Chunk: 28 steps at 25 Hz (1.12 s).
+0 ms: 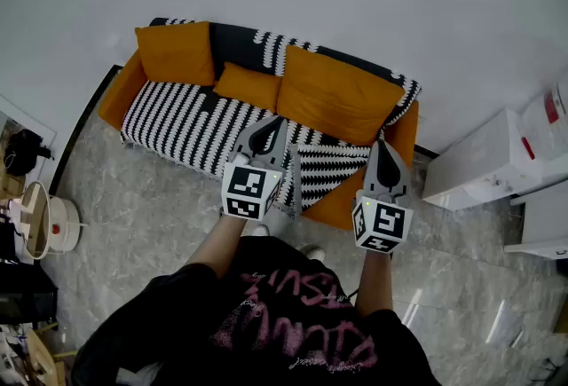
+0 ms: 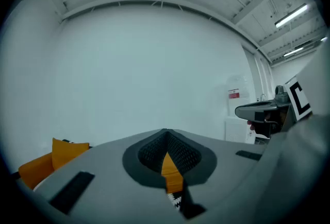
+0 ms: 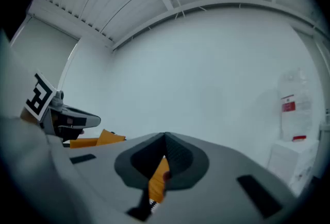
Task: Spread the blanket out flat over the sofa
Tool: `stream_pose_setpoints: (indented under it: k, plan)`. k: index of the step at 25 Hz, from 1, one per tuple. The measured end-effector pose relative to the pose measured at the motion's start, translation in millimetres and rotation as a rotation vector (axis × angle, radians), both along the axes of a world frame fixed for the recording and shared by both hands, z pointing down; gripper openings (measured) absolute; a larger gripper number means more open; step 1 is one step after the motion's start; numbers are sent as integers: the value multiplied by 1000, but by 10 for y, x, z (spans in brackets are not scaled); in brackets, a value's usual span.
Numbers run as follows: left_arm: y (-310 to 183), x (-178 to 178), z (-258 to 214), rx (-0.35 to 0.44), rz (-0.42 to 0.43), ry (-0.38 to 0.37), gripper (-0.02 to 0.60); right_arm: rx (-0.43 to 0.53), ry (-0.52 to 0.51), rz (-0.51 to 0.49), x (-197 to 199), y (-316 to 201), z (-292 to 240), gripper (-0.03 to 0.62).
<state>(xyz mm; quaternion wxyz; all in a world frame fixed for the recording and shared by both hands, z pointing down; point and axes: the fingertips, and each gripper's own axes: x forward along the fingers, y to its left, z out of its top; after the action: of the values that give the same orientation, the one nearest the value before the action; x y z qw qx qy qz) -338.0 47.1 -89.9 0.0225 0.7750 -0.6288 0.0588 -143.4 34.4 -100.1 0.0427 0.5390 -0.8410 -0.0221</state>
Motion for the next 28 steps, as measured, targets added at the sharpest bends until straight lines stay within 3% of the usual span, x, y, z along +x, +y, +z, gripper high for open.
stream_pose_setpoints:
  k: [12,18,28]
  plan:
    - [-6,123,37,-8,-18,-16,9,-3,-6,-13,130,-45,59,20]
    - [18,232,60,-15,-20,-25,9,67,-29,-32,217,-7,-62,20]
    - [-11,483,206,-63,-45,-47,9,1,-60,-36,585,-48,200,20]
